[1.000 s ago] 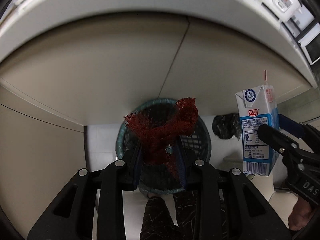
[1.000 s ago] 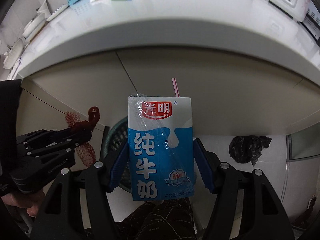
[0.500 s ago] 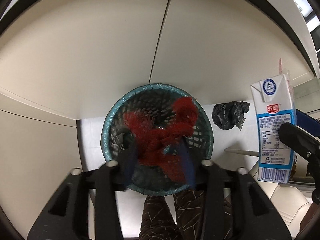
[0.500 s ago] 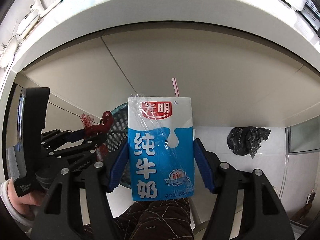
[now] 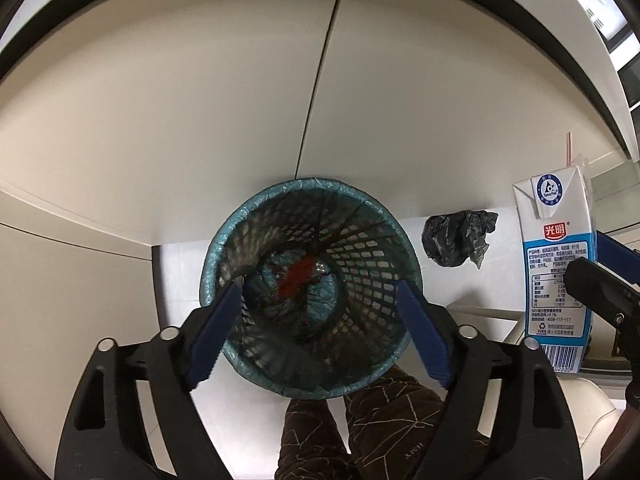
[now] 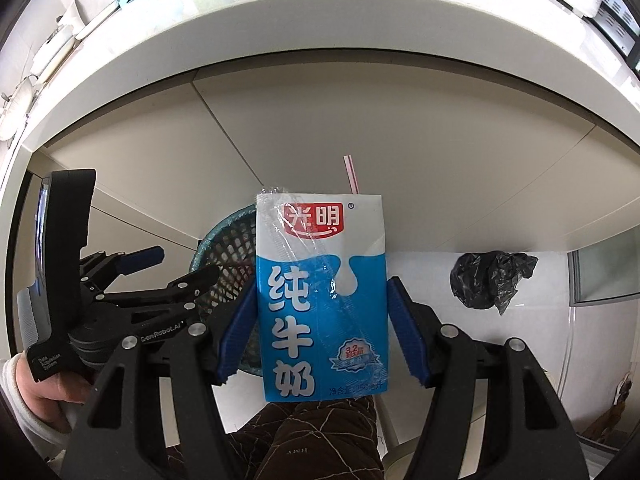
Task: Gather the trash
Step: 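Open the left tool to drop the red mesh bag into the wastebasket, then open the right tool to drop the milk carton into the wastebasket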
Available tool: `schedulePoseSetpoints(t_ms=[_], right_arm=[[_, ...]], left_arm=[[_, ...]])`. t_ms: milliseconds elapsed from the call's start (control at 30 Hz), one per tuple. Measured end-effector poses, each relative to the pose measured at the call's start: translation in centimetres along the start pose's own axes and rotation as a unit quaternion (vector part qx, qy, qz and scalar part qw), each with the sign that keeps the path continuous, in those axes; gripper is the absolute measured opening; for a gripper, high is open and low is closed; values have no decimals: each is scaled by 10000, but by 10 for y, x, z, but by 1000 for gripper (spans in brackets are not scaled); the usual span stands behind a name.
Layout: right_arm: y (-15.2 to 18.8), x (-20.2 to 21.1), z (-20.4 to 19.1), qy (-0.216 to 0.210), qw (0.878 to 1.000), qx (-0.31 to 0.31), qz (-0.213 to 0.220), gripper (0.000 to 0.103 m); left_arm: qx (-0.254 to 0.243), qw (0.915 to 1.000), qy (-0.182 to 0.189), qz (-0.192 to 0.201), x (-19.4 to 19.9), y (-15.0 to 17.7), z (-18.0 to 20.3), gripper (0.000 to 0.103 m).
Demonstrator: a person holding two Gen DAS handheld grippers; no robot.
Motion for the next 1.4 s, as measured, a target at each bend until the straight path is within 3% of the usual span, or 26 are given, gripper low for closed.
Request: schedulePoseSetpoints(t_ms=[333, 433, 767, 1067, 1400], right_arm=[[-1, -4, -10, -181, 9998, 34, 75, 61], [-2, -12, -17, -250, 9996, 91, 77, 61], [0, -48, -53, -290, 9988, 350, -157, 62], [0, -70, -49, -293, 9980, 361, -431, 63], [0, -62, -39, -324, 9984, 262, -380, 86]], left_arm=[[270, 9994, -182, 142, 25, 0, -35, 90], [359, 9989, -229, 215, 34, -1, -52, 97], [665, 9967, -431, 200, 51, 6, -103, 97], [706, 9962, -447, 239, 59, 13, -120, 97], [718, 9961, -403, 310, 63, 13, -118, 97]])
Point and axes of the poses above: each gripper's, at about its wrist camera, not at the fingertips, and x roughly against the way its jaws point, z to its right, y to its underside, the point moved 4 cm from there along -x, roughly the way its jaws point, and after that the axes turned 15 degrees about -y, right-handed, at the moved point
